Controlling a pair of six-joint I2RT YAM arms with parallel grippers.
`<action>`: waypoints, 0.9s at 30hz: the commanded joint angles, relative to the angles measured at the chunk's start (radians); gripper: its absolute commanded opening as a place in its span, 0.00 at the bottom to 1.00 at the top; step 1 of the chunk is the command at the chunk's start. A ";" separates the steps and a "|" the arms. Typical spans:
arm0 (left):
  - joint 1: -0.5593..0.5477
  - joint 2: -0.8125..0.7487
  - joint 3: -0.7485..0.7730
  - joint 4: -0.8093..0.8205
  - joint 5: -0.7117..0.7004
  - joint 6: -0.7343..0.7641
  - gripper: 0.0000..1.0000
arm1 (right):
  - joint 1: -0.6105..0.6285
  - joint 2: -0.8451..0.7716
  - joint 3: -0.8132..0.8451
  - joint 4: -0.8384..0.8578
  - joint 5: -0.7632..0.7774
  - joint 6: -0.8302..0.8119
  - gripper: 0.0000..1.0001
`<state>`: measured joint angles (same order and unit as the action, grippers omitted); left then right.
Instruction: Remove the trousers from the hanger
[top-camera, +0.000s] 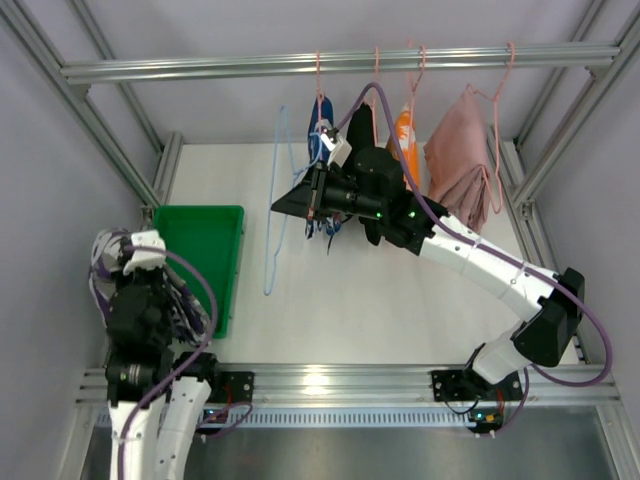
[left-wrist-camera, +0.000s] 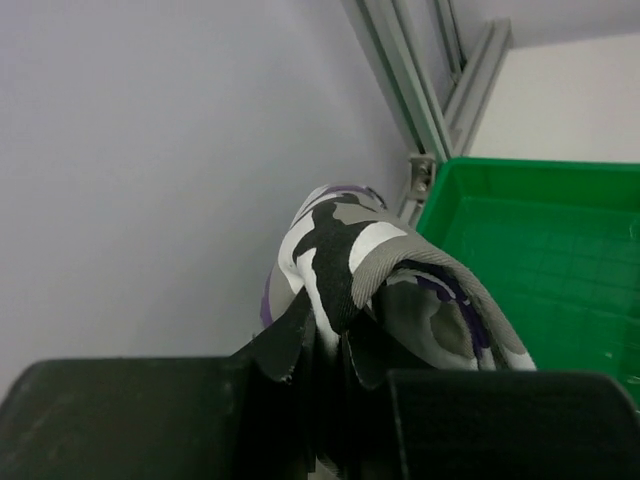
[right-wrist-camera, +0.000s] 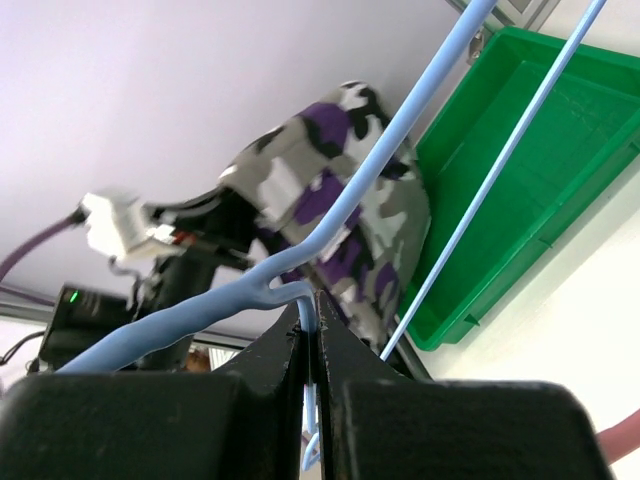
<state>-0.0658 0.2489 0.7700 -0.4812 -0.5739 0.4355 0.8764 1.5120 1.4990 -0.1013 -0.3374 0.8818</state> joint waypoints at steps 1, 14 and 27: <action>0.006 0.133 -0.008 0.289 0.017 -0.082 0.00 | -0.007 -0.027 0.010 0.045 -0.002 -0.012 0.00; 0.007 0.749 -0.011 0.521 0.092 -0.352 0.03 | -0.016 -0.058 0.029 0.005 -0.006 -0.093 0.00; 0.020 0.595 0.154 0.215 0.459 -0.569 0.99 | -0.013 -0.191 -0.023 -0.104 0.017 -0.199 0.00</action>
<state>-0.0521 0.9665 0.7902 -0.2111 -0.2379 -0.0509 0.8745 1.4044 1.4883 -0.1654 -0.3336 0.7273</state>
